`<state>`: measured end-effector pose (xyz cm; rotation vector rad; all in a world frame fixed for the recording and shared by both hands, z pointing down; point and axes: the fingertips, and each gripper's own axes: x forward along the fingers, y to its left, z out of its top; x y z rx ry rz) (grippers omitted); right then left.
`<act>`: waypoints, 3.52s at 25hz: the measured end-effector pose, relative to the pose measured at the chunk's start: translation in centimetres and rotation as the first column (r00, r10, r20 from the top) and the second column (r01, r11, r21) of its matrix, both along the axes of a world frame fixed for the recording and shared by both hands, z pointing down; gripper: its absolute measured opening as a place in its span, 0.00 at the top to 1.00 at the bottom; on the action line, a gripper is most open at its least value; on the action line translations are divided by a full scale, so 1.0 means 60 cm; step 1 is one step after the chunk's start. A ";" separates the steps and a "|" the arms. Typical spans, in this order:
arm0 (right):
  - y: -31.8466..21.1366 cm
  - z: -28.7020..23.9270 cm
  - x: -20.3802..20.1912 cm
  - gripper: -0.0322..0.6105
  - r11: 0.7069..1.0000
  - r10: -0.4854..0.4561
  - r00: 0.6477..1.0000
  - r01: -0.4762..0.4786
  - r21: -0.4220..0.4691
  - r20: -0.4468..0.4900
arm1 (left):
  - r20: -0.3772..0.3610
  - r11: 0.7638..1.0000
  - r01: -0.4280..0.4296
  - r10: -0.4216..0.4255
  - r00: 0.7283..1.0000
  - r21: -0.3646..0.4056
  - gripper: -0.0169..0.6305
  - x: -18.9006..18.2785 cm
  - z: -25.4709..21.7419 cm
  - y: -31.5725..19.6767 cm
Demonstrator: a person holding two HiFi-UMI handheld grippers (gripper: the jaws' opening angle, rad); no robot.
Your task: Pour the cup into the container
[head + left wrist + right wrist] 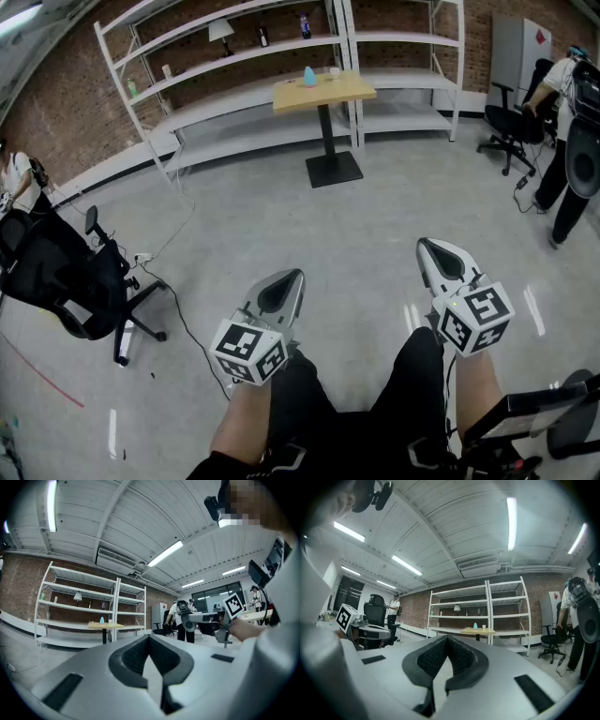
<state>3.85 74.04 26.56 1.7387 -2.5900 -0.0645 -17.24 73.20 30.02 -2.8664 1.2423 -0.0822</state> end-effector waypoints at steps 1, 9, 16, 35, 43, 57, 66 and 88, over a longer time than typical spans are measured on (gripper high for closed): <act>-0.002 0.001 -0.002 0.95 1.000 0.000 1.000 0.000 -0.002 0.002 | -0.004 1.000 0.000 0.000 1.000 -0.001 0.97 -0.001 -0.001 -0.002; -0.005 0.001 -0.003 0.95 1.000 -0.001 1.000 0.001 -0.008 0.002 | -0.021 1.000 0.000 -0.001 1.000 -0.008 0.97 0.002 -0.001 -0.006; -0.005 0.003 0.008 0.95 1.000 0.006 1.000 -0.006 -0.006 0.008 | -0.026 1.000 0.002 -0.003 1.000 -0.007 0.97 0.009 -0.001 -0.010; -0.034 0.028 0.010 0.95 0.998 -0.002 0.999 0.004 -0.057 0.037 | -0.024 0.999 -0.009 0.008 1.000 -0.041 0.97 0.021 0.025 -0.037; -0.079 0.052 0.028 0.95 0.996 -0.008 0.999 0.011 -0.088 0.032 | -0.055 0.996 -0.009 0.004 0.998 -0.085 0.97 0.039 0.051 -0.084; -0.196 0.039 0.037 0.95 0.997 -0.010 0.999 0.014 -0.075 0.050 | -0.054 0.997 -0.038 0.034 0.998 -0.074 0.97 0.062 0.036 -0.183; -0.313 0.022 0.009 0.95 0.998 -0.044 0.998 0.045 -0.039 0.044 | -0.056 0.999 -0.038 0.036 0.998 -0.029 0.97 0.044 0.017 -0.300; -0.872 0.038 0.095 0.95 0.997 -0.066 0.996 0.069 -0.033 0.067 | -0.053 0.998 0.012 -0.015 0.998 -0.066 0.97 0.117 0.049 -0.861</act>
